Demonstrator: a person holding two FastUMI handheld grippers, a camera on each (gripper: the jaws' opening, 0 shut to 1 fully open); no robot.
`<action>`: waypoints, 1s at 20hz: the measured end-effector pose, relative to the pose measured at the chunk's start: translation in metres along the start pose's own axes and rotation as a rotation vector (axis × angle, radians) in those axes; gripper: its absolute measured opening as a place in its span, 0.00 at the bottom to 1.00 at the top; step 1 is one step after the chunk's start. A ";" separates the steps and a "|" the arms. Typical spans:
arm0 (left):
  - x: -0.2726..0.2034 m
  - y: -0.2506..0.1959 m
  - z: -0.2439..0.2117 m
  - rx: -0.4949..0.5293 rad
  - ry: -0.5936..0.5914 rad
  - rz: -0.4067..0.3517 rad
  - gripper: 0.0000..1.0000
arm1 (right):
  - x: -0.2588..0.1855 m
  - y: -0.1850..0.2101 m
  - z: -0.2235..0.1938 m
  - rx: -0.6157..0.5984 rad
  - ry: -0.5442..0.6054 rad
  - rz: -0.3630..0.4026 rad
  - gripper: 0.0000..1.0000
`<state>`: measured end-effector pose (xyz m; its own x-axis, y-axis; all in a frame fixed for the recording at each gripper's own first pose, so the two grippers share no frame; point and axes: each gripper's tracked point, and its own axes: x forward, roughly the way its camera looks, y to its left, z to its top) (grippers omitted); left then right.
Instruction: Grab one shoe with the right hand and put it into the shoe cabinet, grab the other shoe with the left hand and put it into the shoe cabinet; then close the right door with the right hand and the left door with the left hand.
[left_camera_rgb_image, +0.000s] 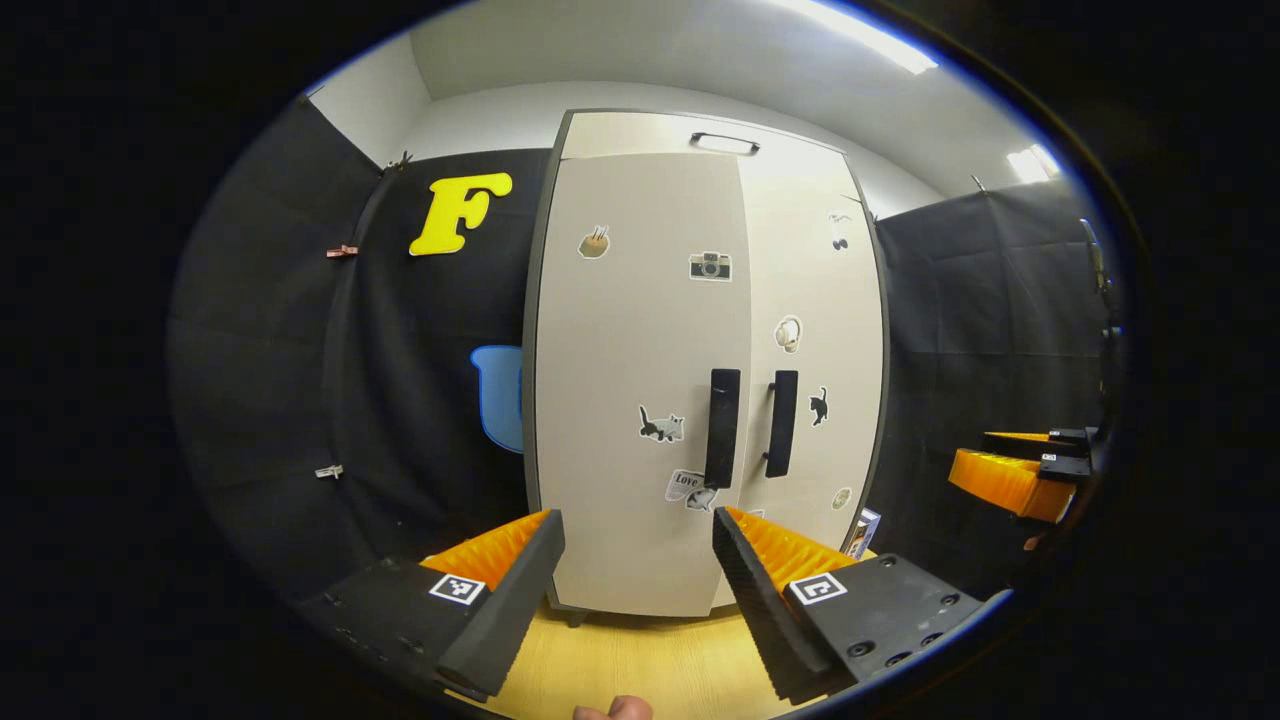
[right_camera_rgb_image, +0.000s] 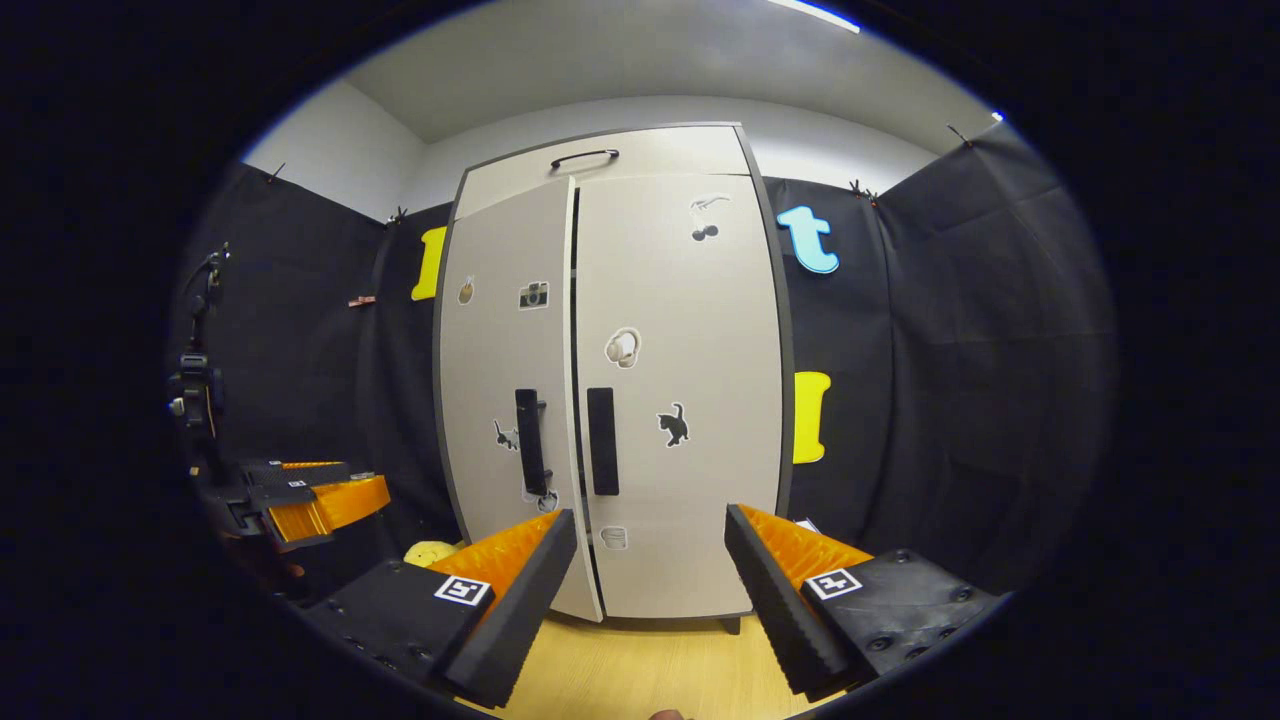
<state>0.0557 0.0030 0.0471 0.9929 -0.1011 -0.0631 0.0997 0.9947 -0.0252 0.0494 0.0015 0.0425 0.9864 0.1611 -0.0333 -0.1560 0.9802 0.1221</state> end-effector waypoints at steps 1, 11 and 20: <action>0.000 0.002 0.000 0.003 0.000 0.005 0.94 | 0.000 0.000 0.000 -0.001 0.001 -0.004 0.98; -0.001 0.010 -0.003 0.003 0.000 0.026 0.94 | 0.003 -0.006 -0.002 -0.002 0.005 -0.038 0.98; -0.002 0.013 -0.005 0.001 0.003 0.031 0.94 | 0.003 -0.006 -0.006 0.005 0.013 -0.041 0.98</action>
<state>0.0543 0.0162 0.0418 0.9953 -0.0703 -0.0665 0.0689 0.9974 -0.0221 0.0527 -0.0029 0.0361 0.9911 0.1225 -0.0512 -0.1153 0.9854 0.1251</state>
